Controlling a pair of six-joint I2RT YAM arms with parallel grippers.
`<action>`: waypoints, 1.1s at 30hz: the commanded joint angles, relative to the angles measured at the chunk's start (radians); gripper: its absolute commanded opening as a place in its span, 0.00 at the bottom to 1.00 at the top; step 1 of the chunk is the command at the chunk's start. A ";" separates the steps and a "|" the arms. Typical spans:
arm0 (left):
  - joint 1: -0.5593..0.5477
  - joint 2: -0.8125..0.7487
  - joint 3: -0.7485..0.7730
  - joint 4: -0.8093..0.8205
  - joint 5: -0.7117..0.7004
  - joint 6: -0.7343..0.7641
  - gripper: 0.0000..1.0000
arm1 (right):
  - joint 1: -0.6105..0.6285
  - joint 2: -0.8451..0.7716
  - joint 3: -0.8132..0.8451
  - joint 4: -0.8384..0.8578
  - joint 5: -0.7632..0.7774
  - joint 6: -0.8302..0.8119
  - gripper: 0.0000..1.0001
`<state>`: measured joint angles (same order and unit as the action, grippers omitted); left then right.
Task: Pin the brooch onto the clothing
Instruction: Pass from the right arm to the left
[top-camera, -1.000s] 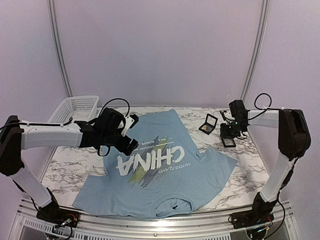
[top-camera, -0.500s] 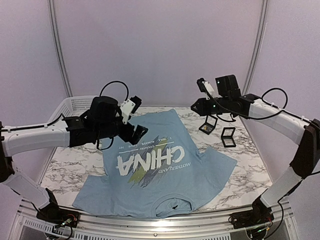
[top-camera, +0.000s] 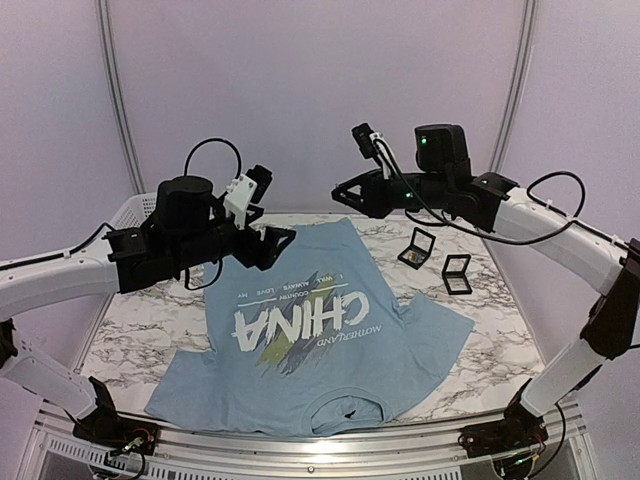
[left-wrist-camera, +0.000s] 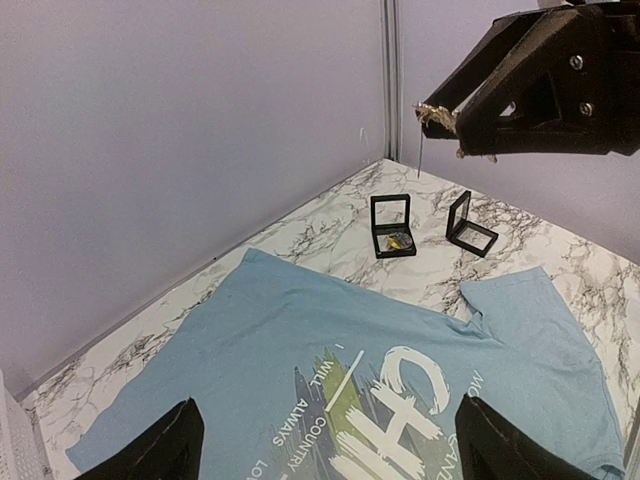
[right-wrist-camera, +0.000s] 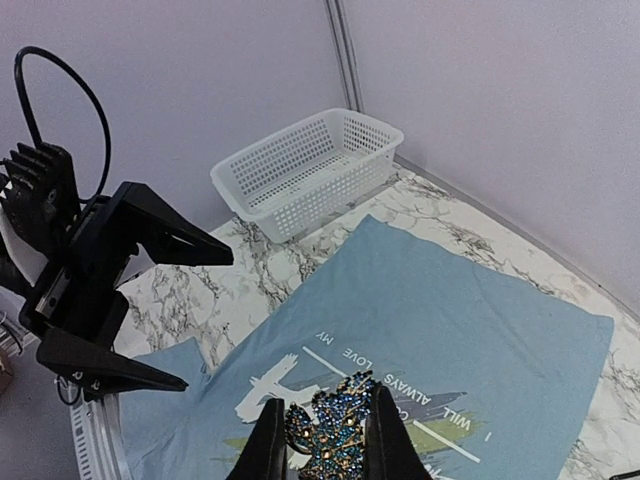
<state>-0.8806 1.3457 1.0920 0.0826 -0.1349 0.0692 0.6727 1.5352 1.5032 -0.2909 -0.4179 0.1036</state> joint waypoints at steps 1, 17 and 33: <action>-0.017 -0.045 -0.029 0.010 0.030 -0.019 0.86 | 0.044 -0.019 -0.058 0.095 -0.026 -0.020 0.06; -0.144 -0.015 -0.052 0.269 -0.136 0.023 0.50 | 0.160 -0.001 -0.194 0.569 0.080 0.260 0.06; -0.146 0.092 0.007 0.443 -0.177 0.108 0.52 | 0.203 -0.022 -0.223 0.623 0.255 0.314 0.05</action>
<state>-1.0248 1.4071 1.0504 0.4126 -0.2588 0.1261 0.8593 1.5276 1.2579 0.3061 -0.2062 0.4011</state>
